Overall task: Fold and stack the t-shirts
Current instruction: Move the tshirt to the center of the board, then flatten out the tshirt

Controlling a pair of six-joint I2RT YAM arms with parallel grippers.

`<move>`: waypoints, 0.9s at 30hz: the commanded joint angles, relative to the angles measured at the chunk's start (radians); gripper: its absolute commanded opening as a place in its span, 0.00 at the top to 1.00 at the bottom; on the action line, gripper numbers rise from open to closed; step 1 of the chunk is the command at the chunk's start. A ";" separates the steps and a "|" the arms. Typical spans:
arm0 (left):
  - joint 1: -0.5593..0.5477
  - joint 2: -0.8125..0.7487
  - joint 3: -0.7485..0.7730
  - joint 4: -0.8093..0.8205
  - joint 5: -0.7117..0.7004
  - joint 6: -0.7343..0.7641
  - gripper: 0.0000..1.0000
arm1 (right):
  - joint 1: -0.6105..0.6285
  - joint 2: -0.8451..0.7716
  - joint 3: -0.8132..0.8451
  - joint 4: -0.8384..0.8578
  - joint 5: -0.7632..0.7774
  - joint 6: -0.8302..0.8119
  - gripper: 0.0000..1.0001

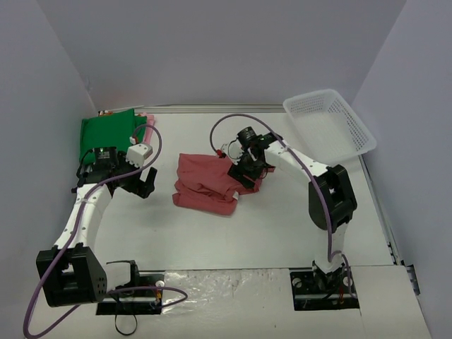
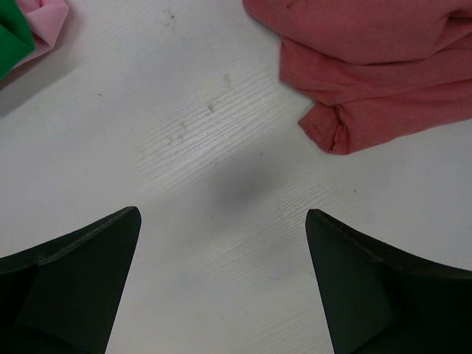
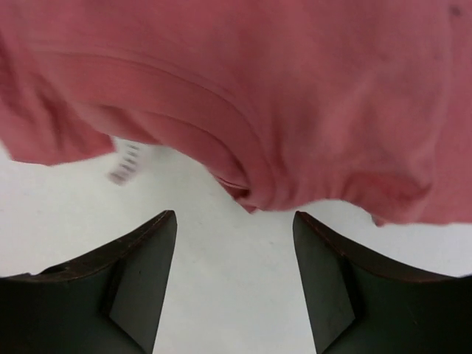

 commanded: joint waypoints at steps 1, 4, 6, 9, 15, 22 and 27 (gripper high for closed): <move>0.015 -0.006 0.050 -0.008 0.014 0.016 0.06 | 0.112 -0.076 0.027 -0.059 0.008 -0.037 0.40; 0.019 -0.009 0.052 -0.004 0.013 0.008 0.06 | 0.183 -0.069 0.051 -0.075 0.025 -0.032 0.41; 0.024 -0.009 0.049 -0.002 0.014 0.005 0.06 | 0.213 -0.062 0.056 -0.082 0.025 -0.028 0.41; 0.026 -0.003 0.050 -0.004 0.013 0.005 0.06 | 0.258 -0.039 0.049 -0.082 0.040 -0.032 0.42; 0.039 -0.006 0.052 -0.007 0.019 0.005 0.06 | 0.260 0.058 0.053 -0.047 0.094 -0.052 0.43; 0.055 -0.011 0.050 -0.010 0.033 0.004 0.06 | 0.241 0.193 0.099 -0.039 0.118 -0.051 0.51; 0.056 -0.009 0.050 -0.011 0.040 0.005 0.06 | 0.240 0.181 0.110 -0.049 0.141 -0.035 1.00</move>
